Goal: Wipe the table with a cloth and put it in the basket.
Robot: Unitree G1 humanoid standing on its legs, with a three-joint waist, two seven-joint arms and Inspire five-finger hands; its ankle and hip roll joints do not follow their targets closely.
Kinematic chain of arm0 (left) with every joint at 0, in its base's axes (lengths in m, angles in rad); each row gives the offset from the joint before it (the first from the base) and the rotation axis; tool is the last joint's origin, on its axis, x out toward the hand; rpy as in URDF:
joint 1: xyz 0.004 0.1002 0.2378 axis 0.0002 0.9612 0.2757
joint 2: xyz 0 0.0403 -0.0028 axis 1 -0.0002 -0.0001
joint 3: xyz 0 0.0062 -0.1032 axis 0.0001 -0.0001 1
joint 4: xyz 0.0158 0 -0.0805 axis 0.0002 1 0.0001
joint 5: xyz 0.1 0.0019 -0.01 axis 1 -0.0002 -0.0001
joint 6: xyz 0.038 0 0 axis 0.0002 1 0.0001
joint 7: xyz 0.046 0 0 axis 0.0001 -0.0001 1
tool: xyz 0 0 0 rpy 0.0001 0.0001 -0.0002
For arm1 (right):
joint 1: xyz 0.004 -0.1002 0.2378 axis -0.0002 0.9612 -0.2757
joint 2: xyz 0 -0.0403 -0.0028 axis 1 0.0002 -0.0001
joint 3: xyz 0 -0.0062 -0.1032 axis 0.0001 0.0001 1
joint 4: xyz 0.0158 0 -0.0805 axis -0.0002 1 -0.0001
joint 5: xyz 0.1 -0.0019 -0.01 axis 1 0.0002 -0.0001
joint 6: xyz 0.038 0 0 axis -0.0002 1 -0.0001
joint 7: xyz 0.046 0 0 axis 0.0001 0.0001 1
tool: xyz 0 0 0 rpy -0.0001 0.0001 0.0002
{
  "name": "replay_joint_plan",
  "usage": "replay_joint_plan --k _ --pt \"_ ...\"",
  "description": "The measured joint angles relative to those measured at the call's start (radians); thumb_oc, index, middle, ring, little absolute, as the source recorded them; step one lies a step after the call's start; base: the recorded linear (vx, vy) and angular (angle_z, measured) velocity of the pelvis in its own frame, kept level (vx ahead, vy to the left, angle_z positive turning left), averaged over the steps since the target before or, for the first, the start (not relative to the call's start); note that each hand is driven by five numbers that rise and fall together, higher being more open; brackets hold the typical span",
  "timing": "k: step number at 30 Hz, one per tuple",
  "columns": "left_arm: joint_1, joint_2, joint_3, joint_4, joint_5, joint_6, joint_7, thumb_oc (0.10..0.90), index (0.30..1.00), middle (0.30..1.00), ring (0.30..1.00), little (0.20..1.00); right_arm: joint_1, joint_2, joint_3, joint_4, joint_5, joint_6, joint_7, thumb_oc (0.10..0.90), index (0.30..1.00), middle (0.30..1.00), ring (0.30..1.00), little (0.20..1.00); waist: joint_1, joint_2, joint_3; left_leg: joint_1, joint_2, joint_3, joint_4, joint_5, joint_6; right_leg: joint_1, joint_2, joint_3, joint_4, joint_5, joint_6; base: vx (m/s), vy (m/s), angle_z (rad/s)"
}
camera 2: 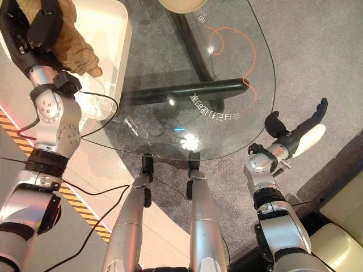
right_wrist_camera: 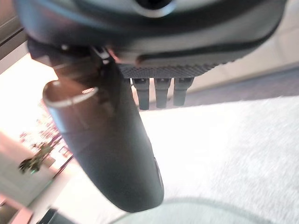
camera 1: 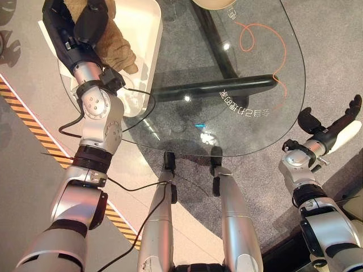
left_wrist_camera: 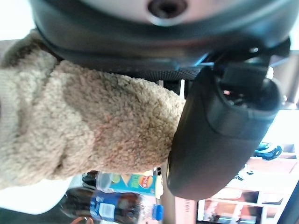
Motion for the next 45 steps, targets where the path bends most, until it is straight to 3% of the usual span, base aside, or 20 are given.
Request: replay_joint_plan --k 8,18,27,45 --pt "-0.034 0.036 -0.043 0.134 0.085 -0.001 0.055 0.1 0.3 0.3 0.3 0.2 -0.021 0.0 -0.006 0.142 0.069 -0.001 0.063 0.8 0.9 0.9 0.9 0.9 -0.012 0.0 0.0 -0.005 0.002 -0.002 0.0 0.0 0.0 -0.001 0.002 -0.003 -0.005 0.003 -0.001 0.0 0.0 0.0" --pt "-0.07 0.074 -0.122 0.245 0.151 0.037 0.081 0.1 0.3 0.3 0.3 0.2 -0.013 0.001 -0.006 0.223 0.078 0.062 0.127 0.8 0.9 0.9 0.9 0.9 -0.025 0.0 0.0 -0.008 0.004 -0.001 -0.003 0.0 0.0 -0.001 0.004 -0.003 -0.017 0.007 -0.001 0.0 0.003 0.0" --pt "-0.13 0.078 -0.226 0.332 0.222 0.174 0.056 0.1 0.3 0.3 0.3 0.2 -0.005 0.001 -0.006 0.239 0.078 0.071 0.159 0.8 0.9 0.9 0.9 0.9 -0.028 0.0 0.0 -0.008 0.005 0.005 -0.01 0.0 0.0 -0.006 0.006 0.004 -0.021 0.01 0.001 0.0 0.007 -0.01" --pt "-0.209 0.094 -0.316 0.403 0.355 0.341 -0.037 0.1 0.3 0.3 0.3 0.2 -0.018 0.003 0.001 0.239 0.078 0.074 0.173 0.8 0.9 0.9 0.9 0.9 -0.054 -0.002 0.0 -0.026 0.008 0.024 -0.02 0.0 0.001 -0.037 0.009 0.019 -0.022 0.012 0.003 0.0 0.004 -0.02"
